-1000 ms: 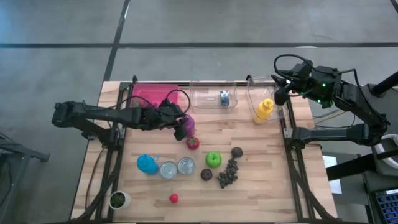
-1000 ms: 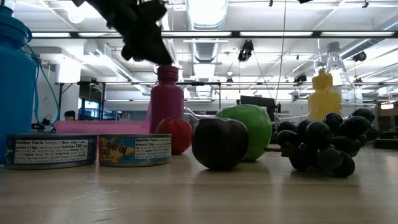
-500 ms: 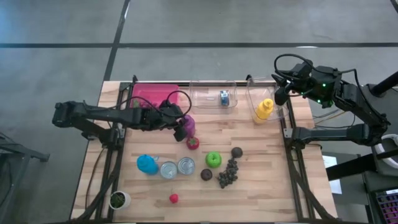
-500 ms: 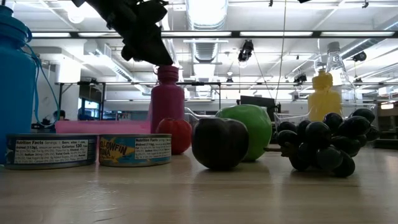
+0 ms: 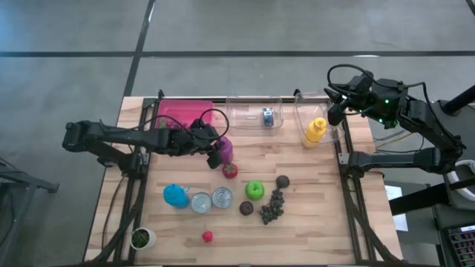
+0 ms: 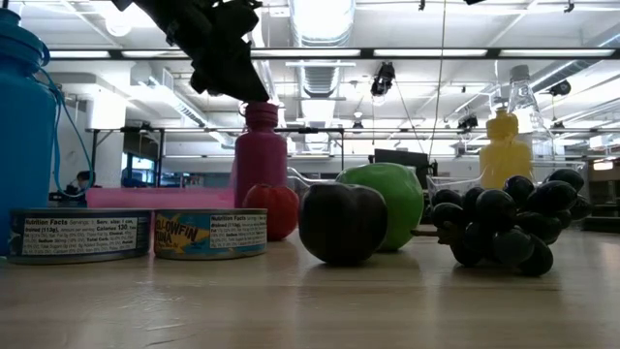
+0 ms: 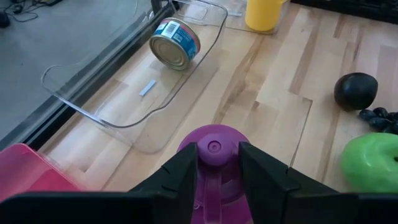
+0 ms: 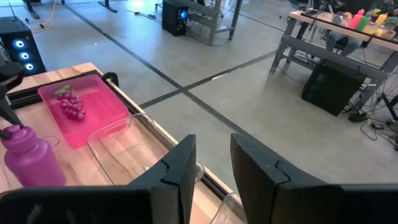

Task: Pick & Place Food Item
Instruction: Put the purple water bottle into the right transparent bin

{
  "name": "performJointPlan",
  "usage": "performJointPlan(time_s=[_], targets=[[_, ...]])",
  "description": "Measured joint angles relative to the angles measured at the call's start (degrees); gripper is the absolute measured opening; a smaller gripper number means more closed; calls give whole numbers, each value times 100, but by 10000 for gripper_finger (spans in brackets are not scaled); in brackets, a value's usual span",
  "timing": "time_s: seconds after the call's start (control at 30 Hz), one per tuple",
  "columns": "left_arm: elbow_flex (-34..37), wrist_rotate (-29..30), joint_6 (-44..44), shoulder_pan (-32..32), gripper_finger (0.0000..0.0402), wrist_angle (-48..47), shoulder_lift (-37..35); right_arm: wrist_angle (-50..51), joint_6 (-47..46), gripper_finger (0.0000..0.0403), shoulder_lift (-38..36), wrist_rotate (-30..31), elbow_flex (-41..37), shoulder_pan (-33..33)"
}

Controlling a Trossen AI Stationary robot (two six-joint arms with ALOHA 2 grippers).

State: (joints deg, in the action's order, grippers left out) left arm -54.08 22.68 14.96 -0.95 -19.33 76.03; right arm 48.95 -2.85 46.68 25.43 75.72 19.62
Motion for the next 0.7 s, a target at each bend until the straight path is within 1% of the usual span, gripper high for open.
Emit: performJointPlan(time_s=[0.17, 0.7], targets=[[0, 0, -2, 0, 118, 2, -2, 0, -4, 100, 0, 0, 0, 0], [2, 0, -20, 0, 117, 7, -1, 0, -16, 77, 4, 2, 0, 1]])
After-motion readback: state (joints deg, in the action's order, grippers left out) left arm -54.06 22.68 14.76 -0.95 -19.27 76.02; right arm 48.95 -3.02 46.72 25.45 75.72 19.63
